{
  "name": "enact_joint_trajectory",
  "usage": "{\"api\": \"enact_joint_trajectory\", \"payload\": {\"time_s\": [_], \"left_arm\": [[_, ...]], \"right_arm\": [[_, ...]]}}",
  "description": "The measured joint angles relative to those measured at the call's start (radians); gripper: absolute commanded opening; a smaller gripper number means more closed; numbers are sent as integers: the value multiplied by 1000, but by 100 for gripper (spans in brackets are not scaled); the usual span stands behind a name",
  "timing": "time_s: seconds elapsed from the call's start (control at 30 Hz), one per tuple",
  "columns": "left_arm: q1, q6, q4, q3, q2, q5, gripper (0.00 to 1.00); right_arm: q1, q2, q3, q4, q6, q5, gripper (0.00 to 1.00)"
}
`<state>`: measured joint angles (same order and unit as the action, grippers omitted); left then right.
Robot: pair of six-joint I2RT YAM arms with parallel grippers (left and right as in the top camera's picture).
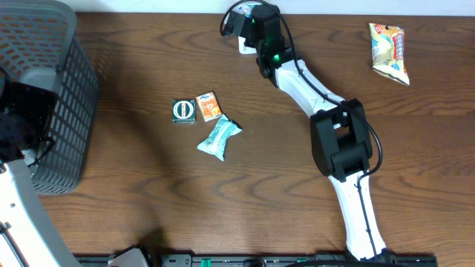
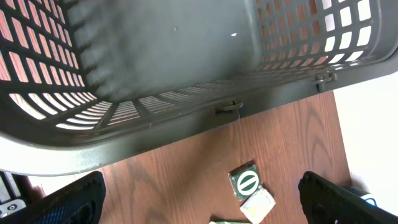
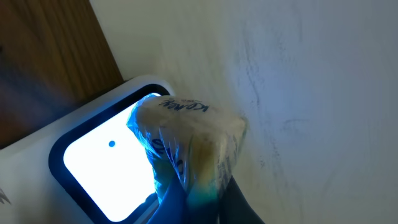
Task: Scan the item barcode
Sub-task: 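Hold the tissue pack under the scanner with the right gripper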
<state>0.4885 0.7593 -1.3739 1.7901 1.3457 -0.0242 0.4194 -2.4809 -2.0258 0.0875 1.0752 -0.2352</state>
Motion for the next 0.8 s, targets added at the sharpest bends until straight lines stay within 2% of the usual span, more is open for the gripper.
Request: {"api": "enact_joint_trajectory", "payload": {"time_s": [0.8], "left_arm": [[0, 0, 0, 0, 0, 0, 98]], "right_arm": [[4, 0, 0, -3, 6, -43, 1]]}}
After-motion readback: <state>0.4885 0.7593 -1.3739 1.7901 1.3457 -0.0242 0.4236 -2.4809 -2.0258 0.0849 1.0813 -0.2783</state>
